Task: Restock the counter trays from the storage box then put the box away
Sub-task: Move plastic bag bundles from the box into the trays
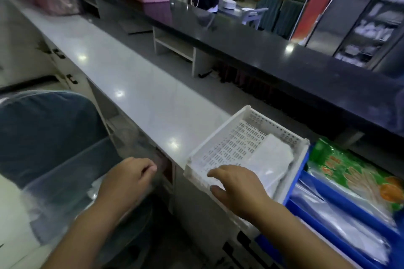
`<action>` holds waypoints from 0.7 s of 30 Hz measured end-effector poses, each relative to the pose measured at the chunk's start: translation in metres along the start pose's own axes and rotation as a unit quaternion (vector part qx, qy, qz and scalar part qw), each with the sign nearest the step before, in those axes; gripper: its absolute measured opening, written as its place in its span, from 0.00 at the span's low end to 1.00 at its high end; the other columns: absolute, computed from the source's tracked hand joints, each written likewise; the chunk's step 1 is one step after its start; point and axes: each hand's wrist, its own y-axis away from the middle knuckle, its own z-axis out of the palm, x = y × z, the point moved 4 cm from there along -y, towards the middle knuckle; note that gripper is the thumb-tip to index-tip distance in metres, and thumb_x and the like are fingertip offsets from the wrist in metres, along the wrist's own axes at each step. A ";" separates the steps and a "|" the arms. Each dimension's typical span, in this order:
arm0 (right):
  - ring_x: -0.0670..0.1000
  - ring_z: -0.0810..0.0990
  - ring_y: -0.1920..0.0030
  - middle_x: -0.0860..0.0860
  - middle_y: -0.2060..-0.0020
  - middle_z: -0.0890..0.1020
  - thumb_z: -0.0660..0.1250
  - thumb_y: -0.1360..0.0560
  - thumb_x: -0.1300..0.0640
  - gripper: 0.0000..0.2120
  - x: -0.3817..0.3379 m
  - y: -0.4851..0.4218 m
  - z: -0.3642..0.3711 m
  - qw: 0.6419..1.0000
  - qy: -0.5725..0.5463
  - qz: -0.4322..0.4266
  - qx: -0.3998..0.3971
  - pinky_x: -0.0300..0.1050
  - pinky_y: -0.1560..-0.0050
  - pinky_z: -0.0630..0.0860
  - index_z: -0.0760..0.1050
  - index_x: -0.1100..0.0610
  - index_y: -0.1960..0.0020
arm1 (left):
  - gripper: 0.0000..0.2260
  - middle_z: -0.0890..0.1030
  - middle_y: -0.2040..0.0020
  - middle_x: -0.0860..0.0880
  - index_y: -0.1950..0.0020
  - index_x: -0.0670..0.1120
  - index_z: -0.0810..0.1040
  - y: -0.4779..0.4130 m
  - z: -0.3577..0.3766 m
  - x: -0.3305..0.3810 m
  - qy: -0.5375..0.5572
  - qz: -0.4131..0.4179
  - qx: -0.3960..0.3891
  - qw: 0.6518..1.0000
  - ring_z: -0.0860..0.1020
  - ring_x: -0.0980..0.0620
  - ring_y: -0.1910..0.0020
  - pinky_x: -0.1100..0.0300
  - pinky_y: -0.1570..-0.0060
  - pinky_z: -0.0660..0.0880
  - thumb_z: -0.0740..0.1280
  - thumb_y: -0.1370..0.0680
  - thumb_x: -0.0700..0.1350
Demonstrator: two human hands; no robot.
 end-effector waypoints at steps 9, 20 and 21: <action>0.51 0.79 0.47 0.47 0.47 0.80 0.63 0.25 0.48 0.14 -0.130 -0.147 0.053 0.997 -0.042 -0.028 -0.054 0.45 0.52 0.75 0.74 0.46 0.41 | 0.07 0.72 0.68 0.60 0.59 0.50 0.80 -0.030 -0.081 -0.187 -0.013 -0.082 0.012 0.996 0.72 0.54 0.62 0.61 0.69 0.64 0.65 0.23 0.45; 0.50 0.80 0.48 0.49 0.47 0.83 0.65 0.26 0.48 0.15 -0.189 -0.251 0.176 0.975 -0.079 -0.010 -0.207 0.44 0.52 0.76 0.77 0.50 0.41 | 0.06 0.84 0.57 0.50 0.55 0.50 0.82 -0.016 -0.078 -0.333 -0.014 -0.217 -0.034 0.975 0.79 0.50 0.60 0.60 0.67 0.68 0.66 0.24 0.46; 0.51 0.81 0.48 0.50 0.48 0.83 0.65 0.26 0.48 0.15 -0.188 -0.259 0.191 0.969 -0.088 -0.004 -0.230 0.44 0.52 0.76 0.78 0.51 0.42 | 0.06 0.83 0.57 0.50 0.55 0.50 0.82 -0.014 -0.073 -0.340 -0.011 -0.230 -0.044 0.972 0.79 0.50 0.60 0.60 0.66 0.68 0.65 0.24 0.46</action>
